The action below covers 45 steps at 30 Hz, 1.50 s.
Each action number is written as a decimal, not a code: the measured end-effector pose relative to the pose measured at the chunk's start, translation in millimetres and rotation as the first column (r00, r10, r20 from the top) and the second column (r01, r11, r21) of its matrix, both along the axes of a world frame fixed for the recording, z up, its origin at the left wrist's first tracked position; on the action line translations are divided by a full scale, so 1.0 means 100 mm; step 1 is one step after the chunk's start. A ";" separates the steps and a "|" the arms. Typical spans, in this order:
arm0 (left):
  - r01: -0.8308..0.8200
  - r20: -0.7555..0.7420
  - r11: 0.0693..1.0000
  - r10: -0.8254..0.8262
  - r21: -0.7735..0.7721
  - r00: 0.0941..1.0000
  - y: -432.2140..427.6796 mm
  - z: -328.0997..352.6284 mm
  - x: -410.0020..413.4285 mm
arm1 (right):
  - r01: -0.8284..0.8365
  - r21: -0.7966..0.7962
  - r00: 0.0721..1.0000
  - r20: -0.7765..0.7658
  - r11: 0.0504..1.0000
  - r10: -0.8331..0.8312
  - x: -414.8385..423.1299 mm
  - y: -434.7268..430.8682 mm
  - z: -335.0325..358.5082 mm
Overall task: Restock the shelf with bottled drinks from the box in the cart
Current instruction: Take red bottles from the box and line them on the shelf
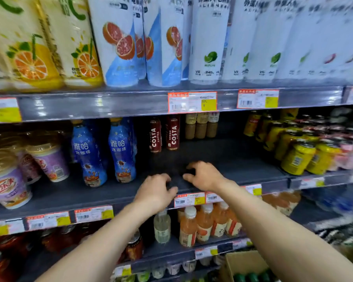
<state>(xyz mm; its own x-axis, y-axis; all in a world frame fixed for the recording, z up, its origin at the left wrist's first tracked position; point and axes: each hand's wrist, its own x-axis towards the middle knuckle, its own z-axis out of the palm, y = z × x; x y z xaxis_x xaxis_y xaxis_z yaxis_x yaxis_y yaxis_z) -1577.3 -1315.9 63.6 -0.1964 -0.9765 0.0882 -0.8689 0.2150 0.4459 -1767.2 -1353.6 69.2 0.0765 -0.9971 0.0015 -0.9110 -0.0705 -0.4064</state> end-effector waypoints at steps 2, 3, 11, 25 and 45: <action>0.052 -0.008 0.997 -0.053 -0.058 0.999 0.23 -0.02 -0.01 | 0.015 -0.019 1.000 0.006 1.000 -0.015 -0.03 0.24 0.05; 0.083 -0.015 0.992 -0.085 -0.092 0.996 0.39 -0.03 -0.01 | 0.027 -0.042 1.000 0.001 0.999 -0.027 -0.06 0.39 0.07; 0.248 -0.041 0.963 -0.254 -0.106 0.966 1.51 -0.50 -0.08 | 0.046 -0.173 0.995 -0.079 0.984 -0.061 -0.48 1.78 -0.27; 0.383 0.026 0.888 -0.402 0.254 0.915 2.57 -1.44 -0.97 | 0.310 0.312 0.951 -0.112 0.898 -0.289 -1.60 3.38 -1.62; 0.350 0.106 0.663 -0.545 0.662 0.832 3.06 -3.24 -4.11 | 0.303 0.722 0.953 -0.215 0.622 -0.214 -4.67 3.92 -3.24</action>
